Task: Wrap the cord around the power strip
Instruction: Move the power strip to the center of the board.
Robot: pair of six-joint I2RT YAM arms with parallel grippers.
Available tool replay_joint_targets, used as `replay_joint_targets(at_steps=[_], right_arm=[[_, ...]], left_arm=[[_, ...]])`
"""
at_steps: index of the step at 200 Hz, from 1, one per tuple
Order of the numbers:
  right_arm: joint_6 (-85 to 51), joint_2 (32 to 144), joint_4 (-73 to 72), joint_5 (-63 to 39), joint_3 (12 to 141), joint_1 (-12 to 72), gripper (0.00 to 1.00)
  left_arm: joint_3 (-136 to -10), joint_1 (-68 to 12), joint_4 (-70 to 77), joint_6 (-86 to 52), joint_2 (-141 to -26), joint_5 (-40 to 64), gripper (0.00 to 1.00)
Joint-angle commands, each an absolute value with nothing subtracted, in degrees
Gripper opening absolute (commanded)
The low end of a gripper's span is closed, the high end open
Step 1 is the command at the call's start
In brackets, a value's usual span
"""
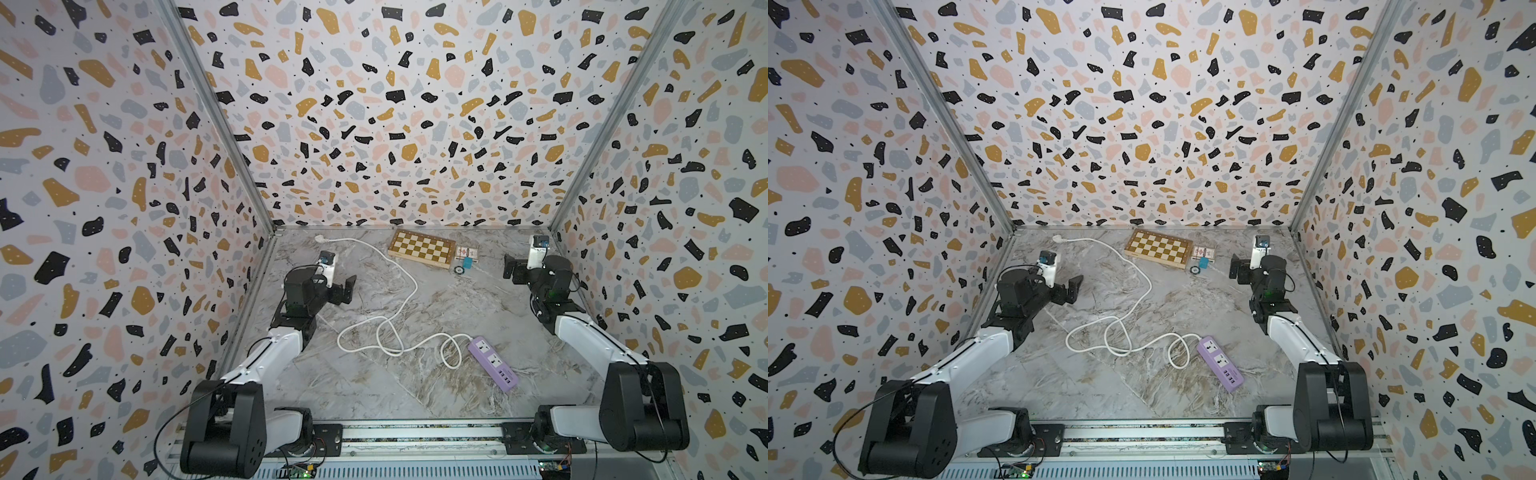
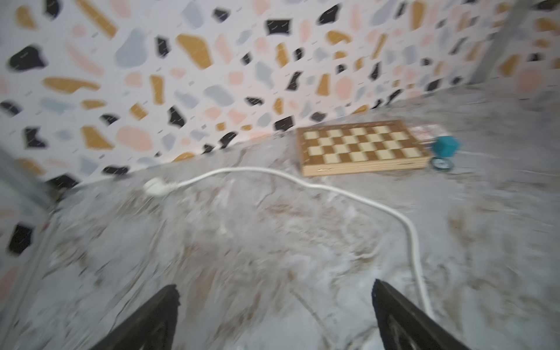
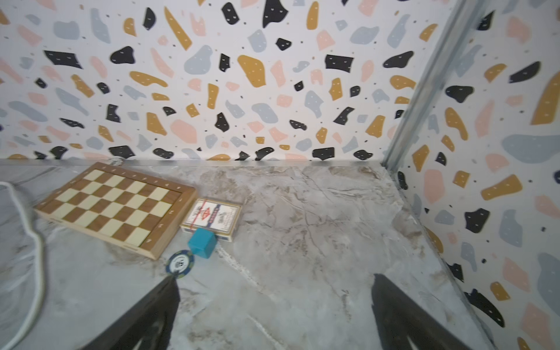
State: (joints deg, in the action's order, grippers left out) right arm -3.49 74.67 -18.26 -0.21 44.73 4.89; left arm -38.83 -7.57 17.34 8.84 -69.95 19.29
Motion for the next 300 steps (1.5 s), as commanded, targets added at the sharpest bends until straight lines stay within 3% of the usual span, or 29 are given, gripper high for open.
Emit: replay_joint_targets(at_steps=[1, 38, 68, 117, 222, 300], right_arm=[[-4.0, 72.4, 7.6, -4.3, 44.7, 11.1, 1.00], [-7.5, 63.9, 18.0, -4.8, 39.6, 21.2, 1.00], [-10.8, 58.7, 16.8, -11.1, 35.4, 21.6, 1.00], [-14.5, 63.8, 20.4, -12.1, 36.0, 21.5, 1.00], [-23.9, 73.6, 23.3, -7.0, 35.2, 25.1, 1.00], [-27.6, 76.3, 19.8, -4.4, 35.4, 35.3, 0.82]], left_arm=[[-45.3, -15.0, 2.1, 18.6, -69.3, 32.5, 0.99], [-49.3, -24.2, -0.7, 20.6, -69.4, 35.3, 1.00], [-50.2, -28.2, -1.9, 21.2, -68.6, 36.7, 1.00], [-49.0, -32.5, -6.2, 23.0, -65.1, 35.7, 1.00], [-47.0, -33.8, -3.4, 20.8, -62.5, 34.2, 1.00], [-47.8, -34.7, -6.3, 22.0, -61.1, 31.5, 1.00]])
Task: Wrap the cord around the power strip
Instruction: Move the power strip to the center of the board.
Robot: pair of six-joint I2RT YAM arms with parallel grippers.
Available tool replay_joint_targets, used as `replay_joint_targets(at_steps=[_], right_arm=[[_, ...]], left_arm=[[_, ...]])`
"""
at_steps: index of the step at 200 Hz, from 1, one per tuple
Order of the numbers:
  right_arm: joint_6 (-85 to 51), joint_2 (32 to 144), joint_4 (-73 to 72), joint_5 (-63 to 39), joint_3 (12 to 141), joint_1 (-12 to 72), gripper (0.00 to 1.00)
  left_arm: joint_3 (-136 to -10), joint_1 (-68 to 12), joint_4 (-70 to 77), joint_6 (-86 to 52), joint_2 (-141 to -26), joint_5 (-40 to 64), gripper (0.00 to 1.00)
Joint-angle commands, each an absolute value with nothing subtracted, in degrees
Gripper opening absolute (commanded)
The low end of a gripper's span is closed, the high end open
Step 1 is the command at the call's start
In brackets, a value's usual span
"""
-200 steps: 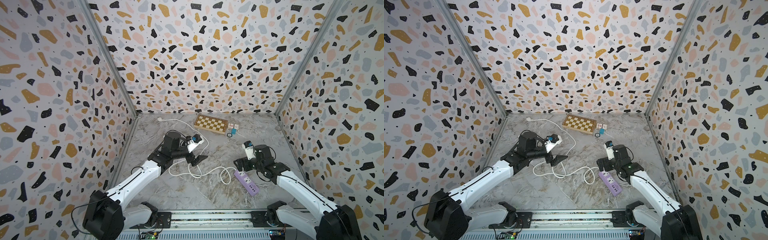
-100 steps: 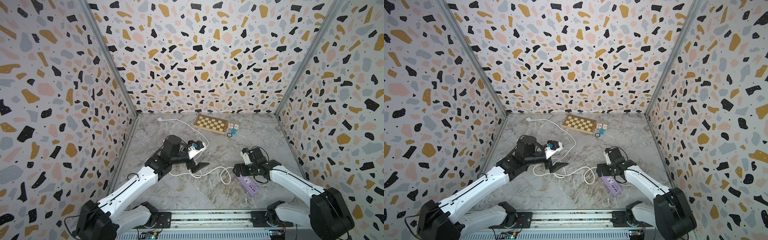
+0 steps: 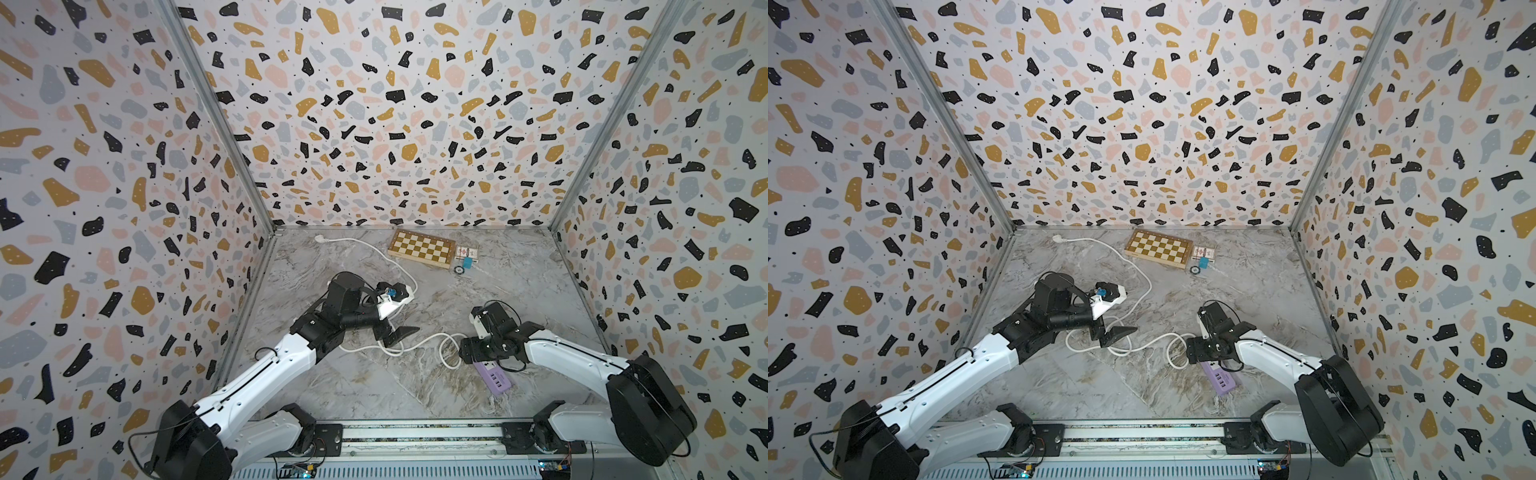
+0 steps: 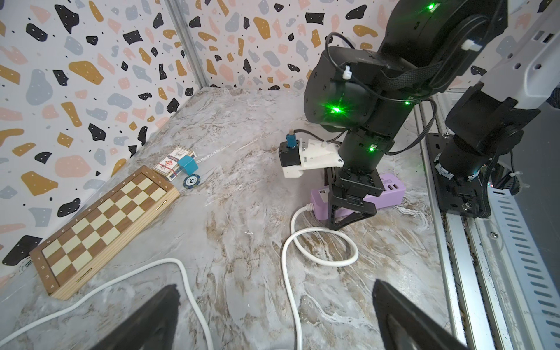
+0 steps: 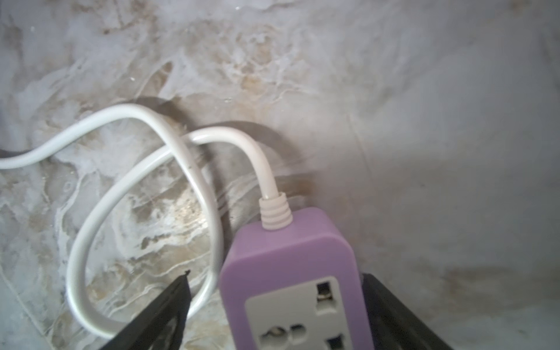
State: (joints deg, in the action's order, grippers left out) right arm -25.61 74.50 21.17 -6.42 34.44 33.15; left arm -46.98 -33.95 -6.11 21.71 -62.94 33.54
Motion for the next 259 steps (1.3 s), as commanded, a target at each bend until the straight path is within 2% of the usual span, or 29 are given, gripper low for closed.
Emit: replay_joint_targets(at_steps=[1, 41, 71, 102, 134, 169, 210, 259], right_arm=[[-27.5, 76.5, 19.8, -4.4, 35.4, 35.3, 0.82], [-26.2, 82.6, 19.9, -1.6, 41.0, 39.9, 0.73], [-24.6, 88.3, 18.3, -0.6, 47.3, 43.0, 0.62], [-20.9, 97.8, 17.8, -1.0, 56.7, 45.1, 0.61], [-15.9, 105.2, 19.8, -4.2, 64.7, 46.3, 0.79], [-10.2, 98.3, 19.7, -3.0, 62.8, 46.3, 0.94], [-5.2, 86.0, 24.1, -5.7, 54.5, 44.0, 1.00], [-12.7, 75.4, 25.1, -6.4, 44.5, 42.7, 1.00]], left_arm=[[-47.8, -34.7, -6.2, 22.0, -61.0, 31.5, 1.00], [-47.4, -34.9, -7.0, 23.3, -56.5, 26.4, 0.99], [-47.5, -34.9, -8.5, 25.0, -53.3, 20.7, 0.99], [-47.8, -34.8, -9.6, 25.6, -50.5, 16.5, 0.99], [-48.8, -34.8, -10.1, 24.5, -49.7, 15.2, 0.99], [-49.3, -34.8, -12.0, 24.7, -49.4, 16.7, 0.99], [-50.0, -34.8, -12.7, 25.7, -50.4, 21.8, 0.99], [-51.1, -34.8, -11.8, 25.5, -53.2, 26.4, 0.99]])
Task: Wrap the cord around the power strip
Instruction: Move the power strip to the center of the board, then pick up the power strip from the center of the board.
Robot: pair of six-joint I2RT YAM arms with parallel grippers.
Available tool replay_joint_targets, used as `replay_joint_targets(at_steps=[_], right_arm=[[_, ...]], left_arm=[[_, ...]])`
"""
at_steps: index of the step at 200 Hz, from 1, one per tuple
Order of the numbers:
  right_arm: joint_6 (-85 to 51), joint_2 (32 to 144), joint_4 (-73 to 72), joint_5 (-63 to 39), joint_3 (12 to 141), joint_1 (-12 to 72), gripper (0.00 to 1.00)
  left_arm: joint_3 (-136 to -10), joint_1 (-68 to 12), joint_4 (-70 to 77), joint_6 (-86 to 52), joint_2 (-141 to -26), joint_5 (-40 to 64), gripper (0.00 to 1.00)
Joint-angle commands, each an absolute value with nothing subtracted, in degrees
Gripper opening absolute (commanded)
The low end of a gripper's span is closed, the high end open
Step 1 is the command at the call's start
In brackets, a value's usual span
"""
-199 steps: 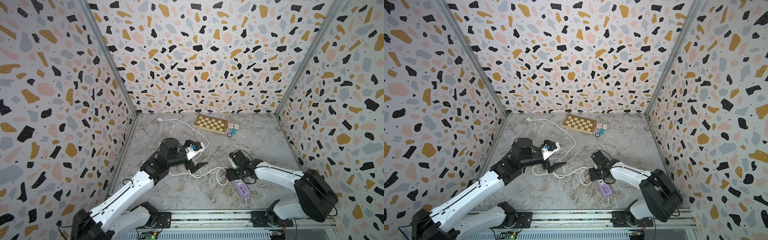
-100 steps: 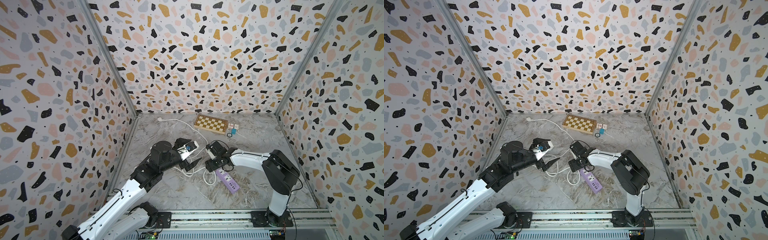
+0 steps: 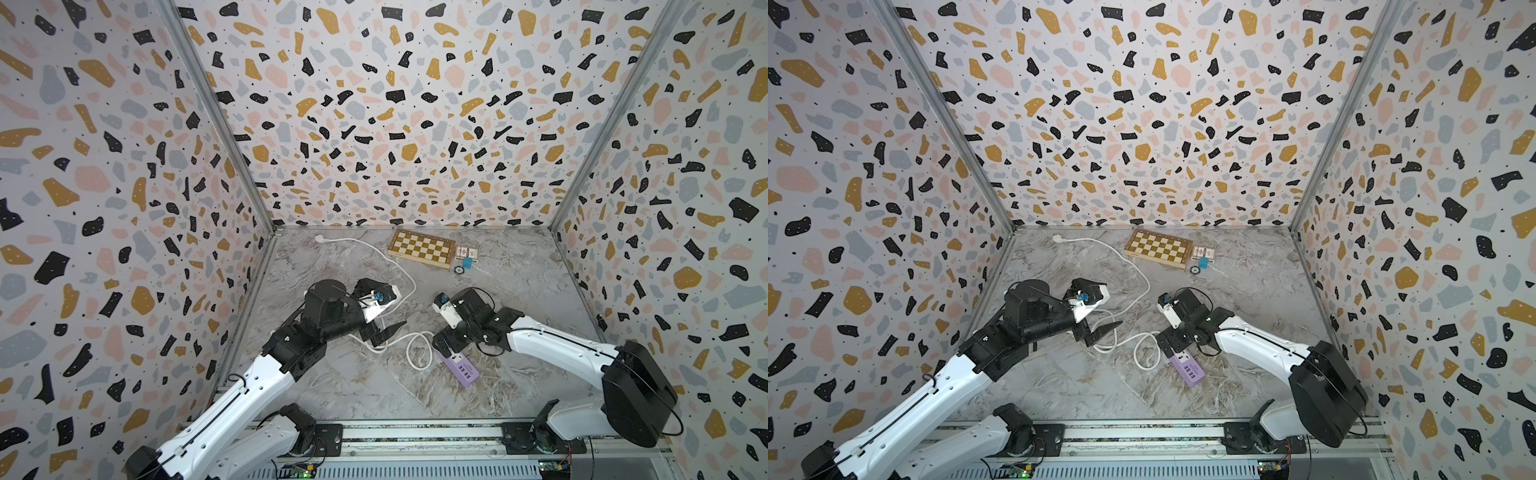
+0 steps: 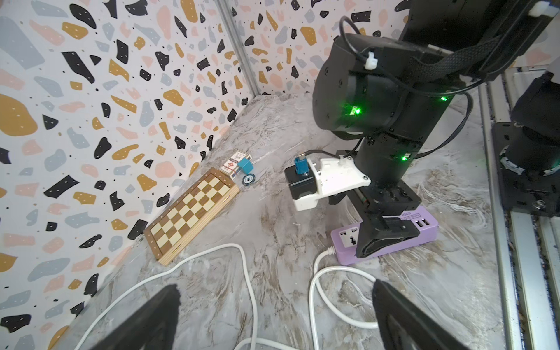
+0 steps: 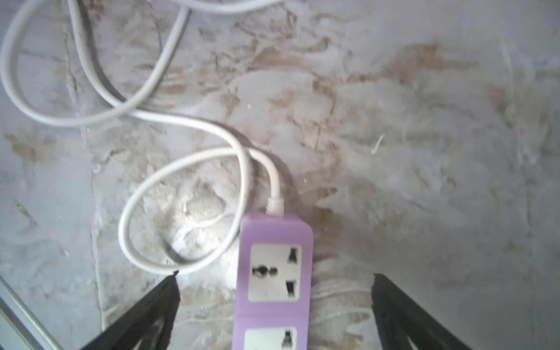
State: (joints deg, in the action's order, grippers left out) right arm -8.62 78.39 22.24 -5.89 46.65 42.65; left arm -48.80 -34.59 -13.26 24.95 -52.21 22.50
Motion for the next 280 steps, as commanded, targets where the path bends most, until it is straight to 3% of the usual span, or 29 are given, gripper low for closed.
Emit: replay_joint_targets(at_steps=[1, 61, 151, 280], right_arm=[[-12.9, 75.4, 25.1, -6.3, 44.4, 42.7, 1.00], [-18.4, 74.9, 23.7, -6.8, 39.0, 42.9, 1.00], [-17.4, 80.0, 17.3, -10.9, 36.5, 44.2, 0.83], [-12.1, 78.6, 18.2, -9.9, 41.6, 45.7, 0.45]], left_arm=[[-51.2, -34.8, -11.8, 25.5, -53.3, 26.5, 0.99], [-54.0, -34.9, -12.4, 25.9, -56.0, 29.2, 0.99], [-53.9, -34.8, -14.1, 27.2, -55.7, 28.5, 0.99], [-52.5, -34.8, -18.2, 28.9, -53.6, 24.8, 0.99]])
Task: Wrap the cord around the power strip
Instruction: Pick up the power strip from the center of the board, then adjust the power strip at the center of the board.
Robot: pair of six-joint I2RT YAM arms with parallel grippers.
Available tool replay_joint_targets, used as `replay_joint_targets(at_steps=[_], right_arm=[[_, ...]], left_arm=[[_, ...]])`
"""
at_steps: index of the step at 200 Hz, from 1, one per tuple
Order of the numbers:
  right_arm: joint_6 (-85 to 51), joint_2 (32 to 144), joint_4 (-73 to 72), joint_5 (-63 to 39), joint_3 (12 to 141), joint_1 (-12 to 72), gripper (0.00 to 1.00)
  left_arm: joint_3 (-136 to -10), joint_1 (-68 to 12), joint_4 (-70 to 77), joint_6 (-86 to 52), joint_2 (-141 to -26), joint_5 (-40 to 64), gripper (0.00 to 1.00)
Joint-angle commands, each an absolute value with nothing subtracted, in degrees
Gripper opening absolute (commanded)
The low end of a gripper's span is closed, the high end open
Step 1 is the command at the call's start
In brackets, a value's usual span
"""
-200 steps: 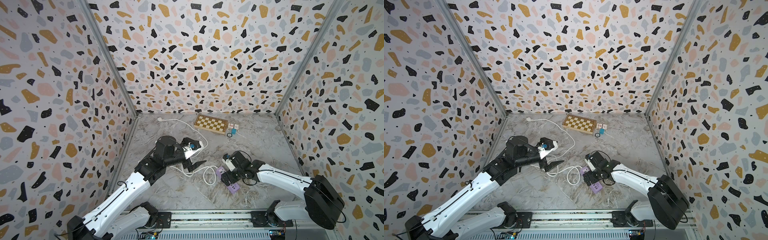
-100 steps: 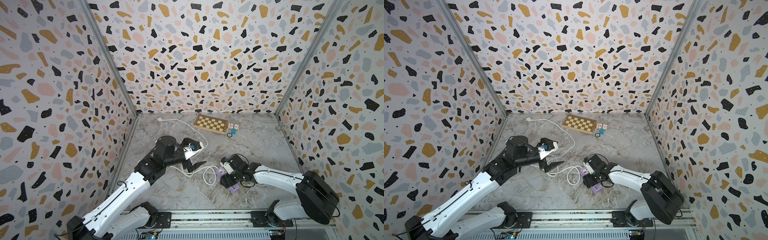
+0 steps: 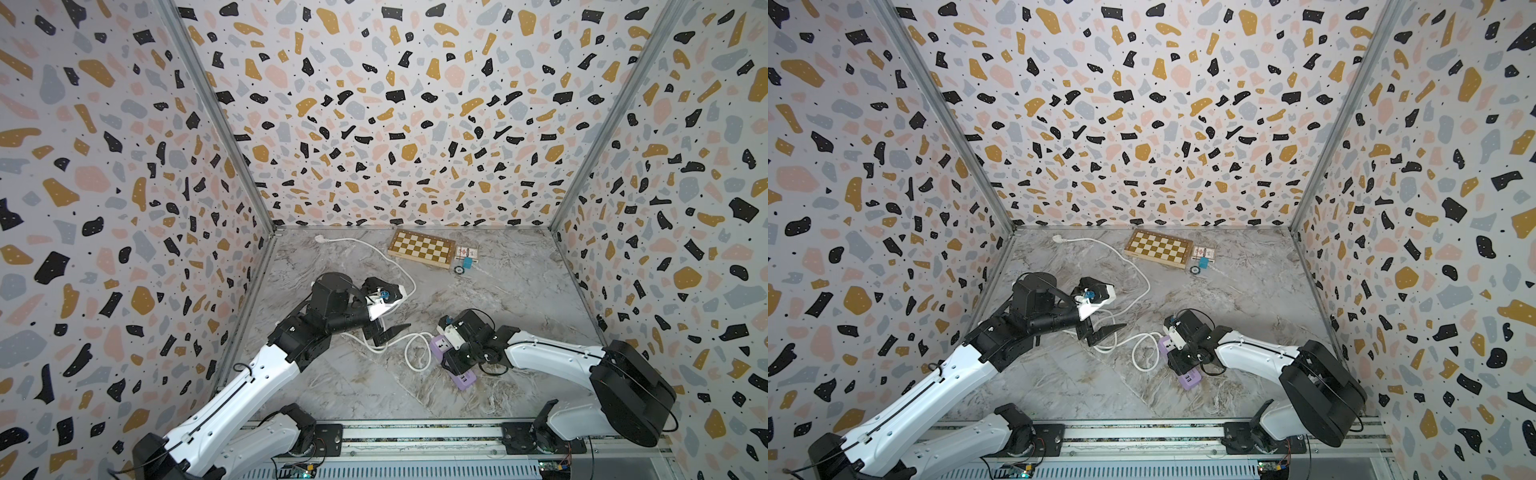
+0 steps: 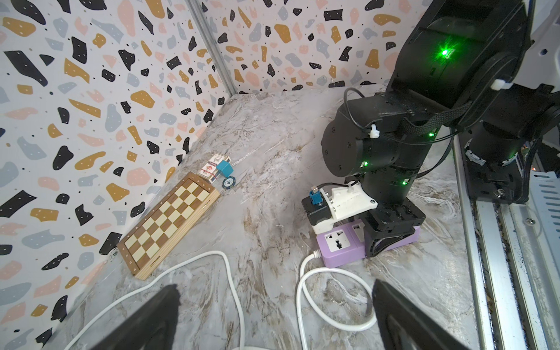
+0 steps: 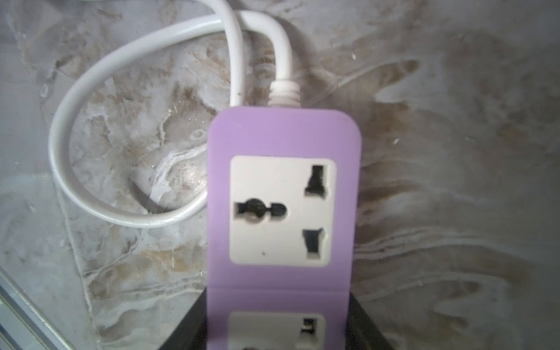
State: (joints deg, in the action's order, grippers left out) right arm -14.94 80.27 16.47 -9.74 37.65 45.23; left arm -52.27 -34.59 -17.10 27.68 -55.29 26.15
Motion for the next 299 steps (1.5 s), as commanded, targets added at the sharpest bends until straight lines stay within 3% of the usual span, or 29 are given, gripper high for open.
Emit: replay_joint_targets(at_steps=[1, 32, 50, 145, 165, 299], right_arm=[[-11.9, 78.6, 18.3, -10.0, 41.8, 45.7, 0.45], [-3.4, 77.6, 19.7, -10.1, 49.7, 45.6, 0.43], [4.9, 77.7, 18.8, -12.4, 53.2, 45.2, 0.32], [32.7, 70.3, 23.3, -26.2, 55.2, 43.9, 0.39], [37.2, 67.4, 22.5, -28.9, 53.7, 43.9, 0.39], [39.7, 65.7, 23.2, -32.5, 54.3, 44.7, 0.38]], left_arm=[[-52.5, -34.8, -18.3, 28.9, -53.5, 24.7, 0.99], [-51.4, -34.8, -18.6, 27.3, -51.4, 20.6, 0.99], [-50.3, -34.8, -18.4, 27.3, -50.0, 21.0, 0.99], [-47.0, -34.8, -22.1, 31.5, -47.6, 32.9, 1.00], [-45.9, -34.9, -21.1, 32.7, -47.8, 37.2, 0.96], [-49.5, -39.1, -17.9, 34.5, -58.2, 39.1, 0.74]])
